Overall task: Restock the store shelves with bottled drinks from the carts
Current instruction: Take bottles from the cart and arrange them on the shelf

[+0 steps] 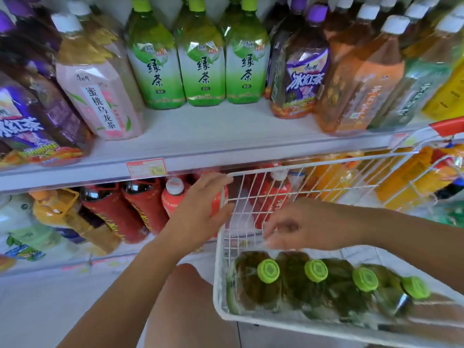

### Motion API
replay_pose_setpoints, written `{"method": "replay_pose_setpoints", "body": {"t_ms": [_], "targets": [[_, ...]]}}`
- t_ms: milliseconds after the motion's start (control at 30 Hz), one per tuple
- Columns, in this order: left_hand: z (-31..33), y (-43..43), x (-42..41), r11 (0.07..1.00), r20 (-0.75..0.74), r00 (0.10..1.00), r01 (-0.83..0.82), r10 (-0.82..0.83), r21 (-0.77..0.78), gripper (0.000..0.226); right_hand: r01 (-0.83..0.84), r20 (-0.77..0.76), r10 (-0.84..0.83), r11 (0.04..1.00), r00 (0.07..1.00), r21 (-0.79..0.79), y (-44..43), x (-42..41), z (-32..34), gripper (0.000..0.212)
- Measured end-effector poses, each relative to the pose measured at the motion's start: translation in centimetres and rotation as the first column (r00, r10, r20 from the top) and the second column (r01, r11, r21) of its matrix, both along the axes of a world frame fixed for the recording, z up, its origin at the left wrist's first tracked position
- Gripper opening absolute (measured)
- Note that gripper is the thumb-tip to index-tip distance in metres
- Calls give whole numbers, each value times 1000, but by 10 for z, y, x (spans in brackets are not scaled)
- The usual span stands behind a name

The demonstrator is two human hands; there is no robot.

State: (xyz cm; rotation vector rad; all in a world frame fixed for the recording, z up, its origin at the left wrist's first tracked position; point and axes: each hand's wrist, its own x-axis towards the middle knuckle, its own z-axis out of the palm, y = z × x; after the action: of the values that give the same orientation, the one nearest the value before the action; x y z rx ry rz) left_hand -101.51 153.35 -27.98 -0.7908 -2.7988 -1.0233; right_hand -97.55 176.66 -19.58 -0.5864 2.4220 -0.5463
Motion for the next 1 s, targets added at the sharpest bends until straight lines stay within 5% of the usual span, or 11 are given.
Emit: {"method": "replay_pose_setpoints", "body": {"t_ms": [100,200,433,533,667,800,900,1000], "targets": [[-2,6,10,996,18,996,-82,82,31,51,-63,82,55,993,995,99,-12,31,-10,51],[1,8,15,996,28,995,-92,91,22,47,-10,-89,22,992,996,129,-27,50,-29,47],[13,5,16,998,73,996,-48,50,-27,50,292,-165,-341,920,926,-264,-23,30,-11,15],[42,1,16,982,306,936,141,-173,123,76,238,-126,-332,850,935,-471,-21,12,34,17],[92,-4,8,911,486,781,260,-393,320,102,46,-255,-218,837,942,-545,-26,-11,88,23],[111,1,-11,861,340,901,66,-268,504,85,1,-327,-291,750,899,-662,-31,-38,113,21],[118,-11,-32,808,253,965,-92,-72,581,86,109,-252,-420,667,872,-737,-28,-61,106,63],[126,-26,-54,752,167,985,-146,48,643,90,206,-134,-391,711,911,-672,-40,-78,72,106]]}}
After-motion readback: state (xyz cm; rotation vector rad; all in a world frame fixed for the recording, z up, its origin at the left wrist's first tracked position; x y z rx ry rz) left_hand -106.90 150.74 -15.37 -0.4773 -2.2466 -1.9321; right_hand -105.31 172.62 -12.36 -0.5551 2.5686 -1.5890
